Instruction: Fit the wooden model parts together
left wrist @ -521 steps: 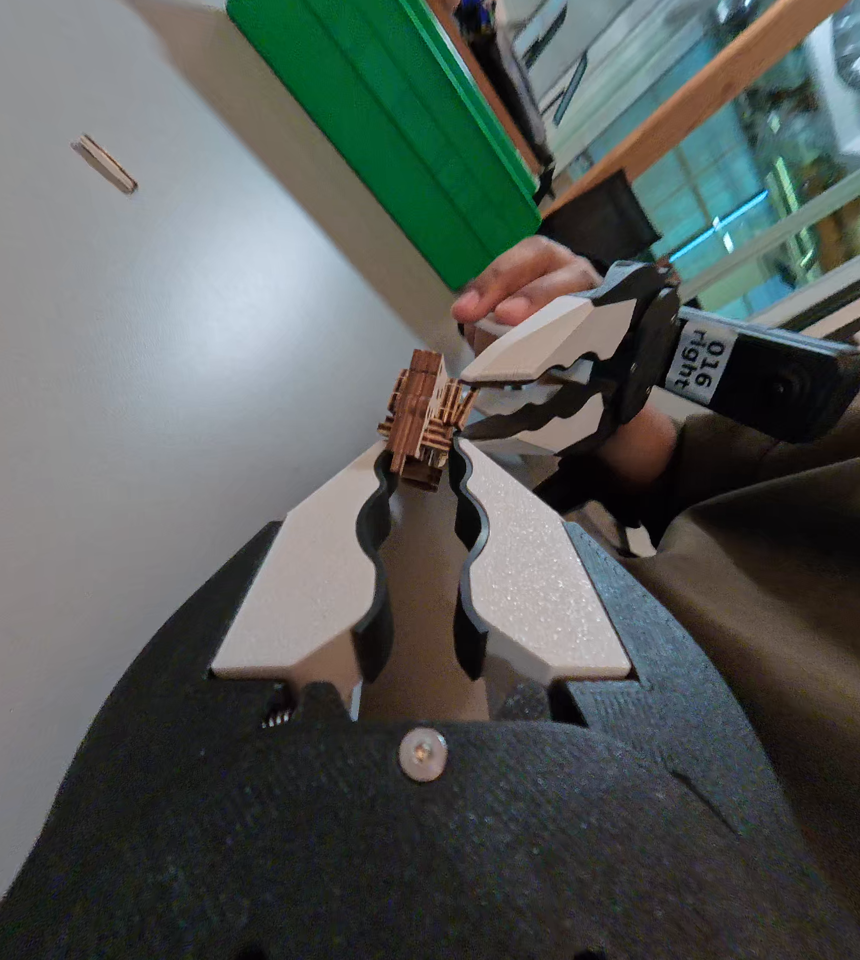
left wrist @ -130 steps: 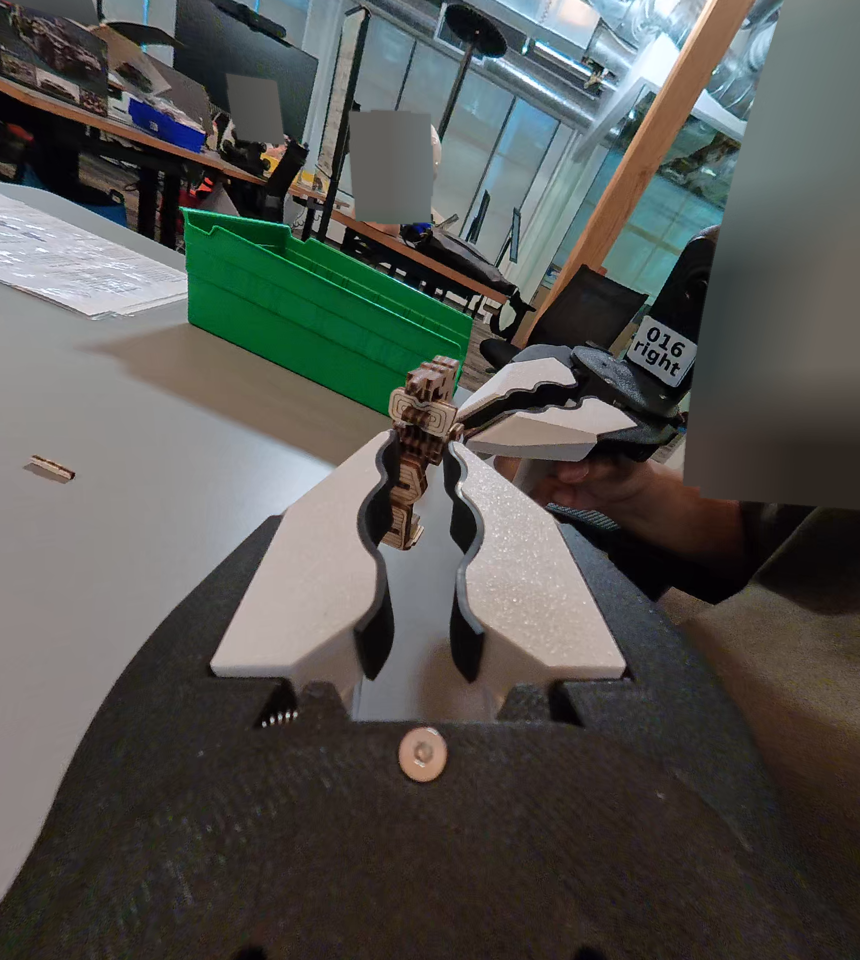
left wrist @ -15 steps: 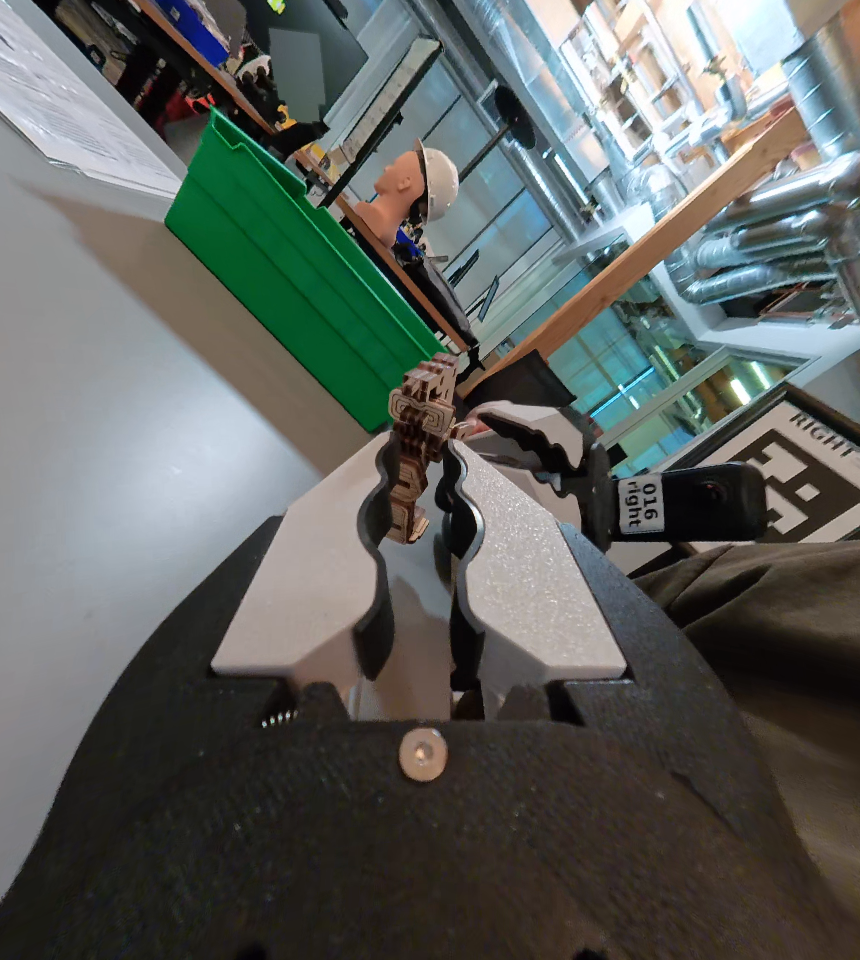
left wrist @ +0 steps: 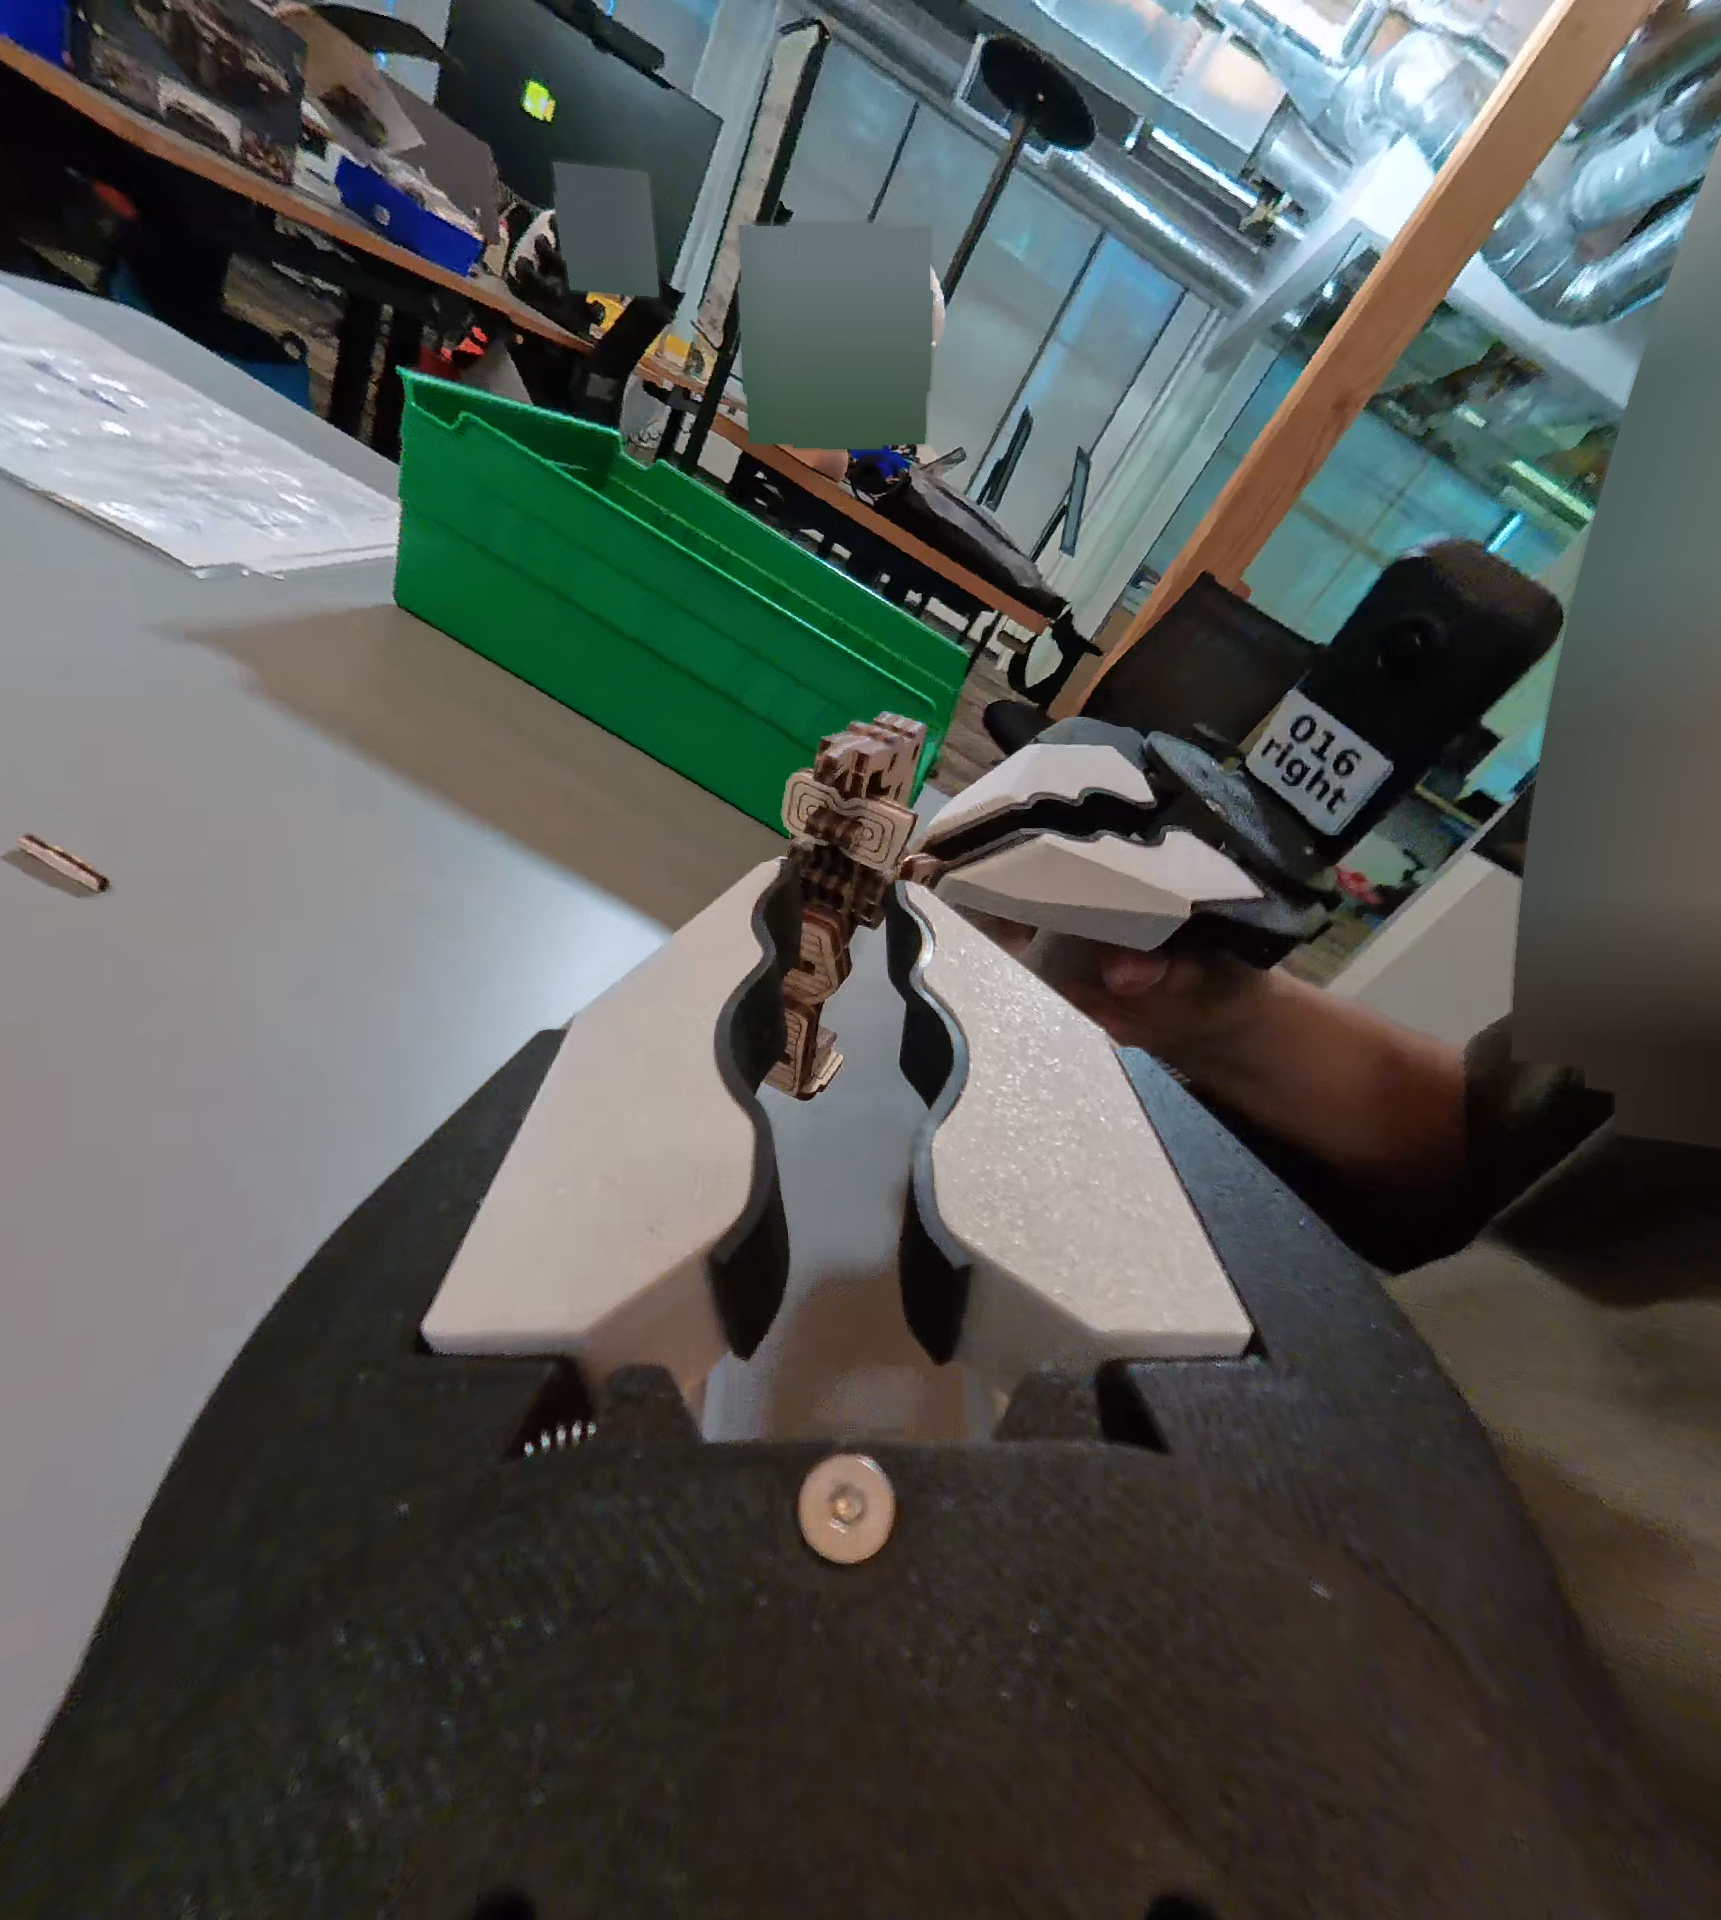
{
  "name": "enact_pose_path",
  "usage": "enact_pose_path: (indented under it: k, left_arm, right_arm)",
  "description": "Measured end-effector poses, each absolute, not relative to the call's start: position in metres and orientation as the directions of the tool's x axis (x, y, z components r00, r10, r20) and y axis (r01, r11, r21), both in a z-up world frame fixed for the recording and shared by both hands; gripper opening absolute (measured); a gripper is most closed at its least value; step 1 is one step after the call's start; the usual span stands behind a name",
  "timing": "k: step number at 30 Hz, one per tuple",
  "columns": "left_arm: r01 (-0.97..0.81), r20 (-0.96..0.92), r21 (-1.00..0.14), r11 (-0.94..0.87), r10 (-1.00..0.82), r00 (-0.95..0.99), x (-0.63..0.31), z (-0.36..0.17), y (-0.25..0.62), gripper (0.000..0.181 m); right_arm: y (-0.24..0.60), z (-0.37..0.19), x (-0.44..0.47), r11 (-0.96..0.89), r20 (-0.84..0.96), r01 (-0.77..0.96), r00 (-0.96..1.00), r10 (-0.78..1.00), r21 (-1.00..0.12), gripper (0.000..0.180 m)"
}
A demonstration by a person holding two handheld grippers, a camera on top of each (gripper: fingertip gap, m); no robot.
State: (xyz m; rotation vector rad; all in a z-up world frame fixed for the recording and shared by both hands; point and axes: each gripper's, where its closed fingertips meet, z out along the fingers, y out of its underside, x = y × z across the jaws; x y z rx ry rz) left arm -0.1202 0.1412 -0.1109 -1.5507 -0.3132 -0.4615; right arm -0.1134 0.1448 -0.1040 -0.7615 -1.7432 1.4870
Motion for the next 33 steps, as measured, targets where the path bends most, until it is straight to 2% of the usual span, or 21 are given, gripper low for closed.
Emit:
enact_pose_path:
  k: [1, 8, 17, 20, 23, 28, 30, 31, 32, 33]
  left_arm:
    - [0.452, 0.454, -0.891, -0.037, -0.081, 0.888, -0.120, -0.111, 0.141, 0.014]
    - [0.411, 0.414, -0.910, -0.044, -0.084, 0.907, -0.119, -0.112, 0.141, 0.014]
    - [0.489, 0.489, -0.871, -0.053, -0.199, 0.849, -0.107, -0.107, 0.142, 0.014]
    - [0.489, 0.488, -0.871, -0.052, -0.210, 0.847, -0.105, -0.105, 0.142, 0.013]
    - [0.518, 0.518, -0.853, -0.060, -0.207, 0.830, -0.107, -0.106, 0.143, 0.014]
    - [0.537, 0.535, -0.841, -0.064, -0.239, 0.810, -0.103, -0.102, 0.141, 0.013]
    - [0.555, 0.555, -0.830, -0.052, -0.172, 0.814, -0.118, -0.109, 0.141, 0.013]
    - [0.608, 0.601, -0.793, -0.043, -0.219, 0.769, -0.121, -0.103, 0.137, 0.013]
    - [0.627, 0.613, -0.778, -0.029, -0.254, 0.748, -0.121, -0.093, 0.132, 0.013]
    - [0.583, 0.567, -0.812, -0.017, -0.259, 0.782, -0.117, -0.086, 0.130, 0.013]
  right_arm:
    - [0.145, -0.104, -0.113, 0.132, 0.103, 0.008, -0.583, 0.806, -0.991, 0.002]
    - [0.144, -0.108, -0.112, -0.048, -0.137, 0.154, -0.647, 0.750, -0.987, 0.001]
    - [0.145, -0.100, -0.099, -0.234, -0.386, 0.307, -0.748, 0.539, -0.922, 0.001]
    - [0.146, -0.096, -0.096, -0.336, -0.510, 0.393, -0.746, 0.427, -0.856, 0.000]
    - [0.148, -0.094, -0.099, -0.460, -0.666, 0.514, -0.694, 0.274, -0.724, 0.000]
    - [0.145, -0.089, -0.094, -0.447, -0.644, 0.502, -0.720, 0.258, -0.740, 0.000]
    - [0.138, -0.070, -0.078, -0.463, -0.618, 0.505, -0.776, 0.124, -0.728, 0.000]
    - [0.134, -0.073, -0.079, -0.434, -0.610, 0.497, -0.773, 0.171, -0.751, 0.000]
    - [0.131, -0.085, -0.083, -0.362, -0.563, 0.455, -0.773, 0.292, -0.814, 0.000]
    - [0.134, -0.091, -0.087, -0.317, -0.516, 0.416, -0.769, 0.379, -0.853, 0.000]
